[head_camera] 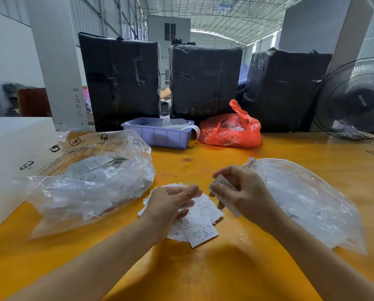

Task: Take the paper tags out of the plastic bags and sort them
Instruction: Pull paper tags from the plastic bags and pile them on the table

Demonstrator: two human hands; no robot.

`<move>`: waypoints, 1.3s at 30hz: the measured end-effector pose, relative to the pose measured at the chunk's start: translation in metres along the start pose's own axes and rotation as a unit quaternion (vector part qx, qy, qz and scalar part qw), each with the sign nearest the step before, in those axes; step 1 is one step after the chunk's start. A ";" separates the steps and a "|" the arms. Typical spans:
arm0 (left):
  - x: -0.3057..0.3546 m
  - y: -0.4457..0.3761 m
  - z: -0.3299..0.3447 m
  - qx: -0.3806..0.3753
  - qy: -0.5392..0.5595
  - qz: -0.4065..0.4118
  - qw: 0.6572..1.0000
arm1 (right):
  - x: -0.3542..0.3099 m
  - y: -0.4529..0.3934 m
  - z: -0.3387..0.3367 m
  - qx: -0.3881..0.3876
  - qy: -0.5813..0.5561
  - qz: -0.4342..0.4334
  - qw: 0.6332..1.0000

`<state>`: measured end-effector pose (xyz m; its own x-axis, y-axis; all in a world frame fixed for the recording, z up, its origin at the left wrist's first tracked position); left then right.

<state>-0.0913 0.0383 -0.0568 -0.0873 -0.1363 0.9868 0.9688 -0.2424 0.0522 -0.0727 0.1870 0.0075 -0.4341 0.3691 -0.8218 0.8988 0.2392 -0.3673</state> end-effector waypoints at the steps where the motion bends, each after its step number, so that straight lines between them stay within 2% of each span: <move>1: 0.000 0.000 0.000 -0.002 -0.001 -0.001 1.000 | -0.002 0.000 0.002 -0.003 0.027 -0.013 1.000; 9: 0.000 0.001 0.005 -0.020 -0.009 -0.002 1.000 | 0.003 0.001 0.012 -0.036 0.105 -0.015 0.994; 17: -0.001 0.002 0.006 -0.022 -0.026 -0.002 0.999 | 0.006 0.001 0.015 -0.044 0.098 -0.006 0.994; 23: -0.001 0.002 0.006 -0.025 -0.026 -0.001 0.999 | 0.003 0.002 0.013 -0.046 0.050 -0.001 0.998; 30: -0.002 0.002 0.009 -0.042 -0.032 -0.002 0.999 | 0.003 0.002 0.020 -0.076 0.079 0.014 0.994; 35: -0.005 -0.001 0.008 -0.044 -0.013 -0.013 0.999 | 0.006 0.002 0.031 -0.121 0.063 0.058 0.989; 39: -0.006 -0.001 0.013 -0.053 0.025 -0.018 0.998 | 0.003 0.004 0.032 -0.121 0.040 0.065 0.990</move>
<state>-0.0889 0.0518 -0.0612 -0.1353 -0.1733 0.9755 0.9350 -0.3481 0.0678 -0.0684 0.1599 -0.0101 -0.3276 0.4791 -0.8143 0.9106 0.3899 -0.1370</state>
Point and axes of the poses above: each hand's wrist, its own y-axis away from the middle knuckle, its own z-axis out of the palm, x = y × z, the point moved 9 cm from there along -y, towards the middle knuckle, and after that the axes turned 7 degrees about -x, right-handed, at the moved point
